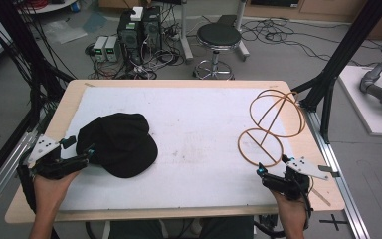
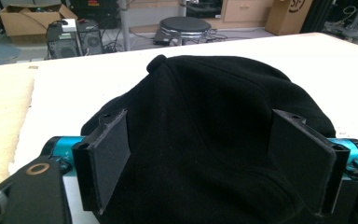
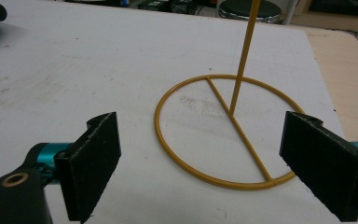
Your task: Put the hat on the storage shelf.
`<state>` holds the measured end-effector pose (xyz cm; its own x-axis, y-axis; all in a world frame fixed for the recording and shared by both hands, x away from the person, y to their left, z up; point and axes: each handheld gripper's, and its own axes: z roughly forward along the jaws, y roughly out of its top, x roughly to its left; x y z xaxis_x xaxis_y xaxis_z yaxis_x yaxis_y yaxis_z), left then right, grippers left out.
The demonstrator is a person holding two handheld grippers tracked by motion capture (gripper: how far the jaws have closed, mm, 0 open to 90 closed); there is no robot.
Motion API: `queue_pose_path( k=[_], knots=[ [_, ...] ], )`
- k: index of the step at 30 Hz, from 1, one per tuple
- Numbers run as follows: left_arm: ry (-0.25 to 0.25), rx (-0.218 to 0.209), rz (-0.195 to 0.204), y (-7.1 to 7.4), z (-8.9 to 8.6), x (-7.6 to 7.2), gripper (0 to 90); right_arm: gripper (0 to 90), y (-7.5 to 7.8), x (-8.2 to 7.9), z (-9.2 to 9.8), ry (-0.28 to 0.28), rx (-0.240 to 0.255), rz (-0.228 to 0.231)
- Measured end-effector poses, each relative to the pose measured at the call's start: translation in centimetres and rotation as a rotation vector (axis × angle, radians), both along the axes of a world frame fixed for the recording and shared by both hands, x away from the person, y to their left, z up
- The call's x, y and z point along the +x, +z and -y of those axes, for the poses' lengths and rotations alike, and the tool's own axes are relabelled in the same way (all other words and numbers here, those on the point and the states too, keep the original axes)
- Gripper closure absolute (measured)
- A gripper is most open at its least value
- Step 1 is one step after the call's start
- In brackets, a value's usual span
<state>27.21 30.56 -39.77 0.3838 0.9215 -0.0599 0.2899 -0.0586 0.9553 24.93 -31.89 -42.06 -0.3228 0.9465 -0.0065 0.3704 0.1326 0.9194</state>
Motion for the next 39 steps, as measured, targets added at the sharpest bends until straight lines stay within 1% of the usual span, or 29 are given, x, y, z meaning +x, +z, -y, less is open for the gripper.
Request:
queue_pose_path(
  k=[1,3,4,5,6,9,10,15,21,25,29,33,34,35,36,39],
  knots=[
    [-0.001,0.0,-0.001,0.0,0.0,0.0,21.7,12.3,0.0,0.0,0.0,-0.001,0.006,-0.001],
    [-0.001,-0.001,0.0,0.0,0.0,0.0,21.7,12.3,0.0,0.0,0.0,0.001,0.001,-0.003],
    [-0.001,-0.002,0.002,0.0,0.0,0.0,21.7,12.3,0.0,0.0,-0.1,0.005,-0.012,-0.004],
    [-0.003,-0.001,0.003,0.1,0.0,0.0,21.7,12.3,0.0,0.0,-0.2,0.004,-0.009,-0.007],
    [-0.003,-0.001,0.003,0.1,0.0,0.0,21.7,12.3,0.0,0.0,-0.1,0.007,-0.018,-0.003],
    [-0.01,0.005,0.003,0.2,0.0,0.0,21.7,12.3,0.0,-0.1,-0.1,0.008,-0.02,0.0],
    [-0.009,0.001,0.005,0.2,0.0,0.0,21.7,12.3,0.0,-0.2,-0.1,0.009,-0.022,0.0],
    [-0.014,0.0,0.008,0.4,0.0,0.0,21.7,12.3,0.0,-0.1,-0.2,0.007,-0.015,-0.009],
    [-0.017,-0.003,0.016,0.6,-0.2,0.3,21.7,12.3,0.0,-0.3,-0.2,0.013,-0.031,-0.006],
    [-0.023,-0.01,0.02,0.8,0.1,0.9,21.7,12.3,0.0,-0.7,0.2,0.001,-0.031,-0.003],
    [-0.029,-0.009,0.014,0.9,0.4,1.7,21.7,12.3,-0.1,-1.0,0.4,-0.004,-0.029,-0.008],
    [-0.041,-0.03,0.0,0.8,0.6,2.9,21.6,12.3,-0.1,-1.6,0.8,-0.013,-0.038,-0.005],
    [-0.038,-0.038,-0.004,0.8,0.6,3.4,21.6,12.3,-0.1,-1.8,0.9,-0.019,-0.037,-0.008],
    [-0.038,-0.038,-0.004,0.8,0.6,3.4,21.5,12.3,-0.1,-1.8,1.0,-0.02,-0.038,-0.004],
    [-0.038,-0.041,-0.008,0.8,0.7,3.6,21.5,12.4,-0.1,-1.9,1.2,-0.024,-0.034,-0.012],
    [-0.033,-0.047,-0.017,0.8,0.9,4.3,21.3,12.4,-0.2,-2.2,1.5,-0.034,-0.036,-0.013]
  ],
)
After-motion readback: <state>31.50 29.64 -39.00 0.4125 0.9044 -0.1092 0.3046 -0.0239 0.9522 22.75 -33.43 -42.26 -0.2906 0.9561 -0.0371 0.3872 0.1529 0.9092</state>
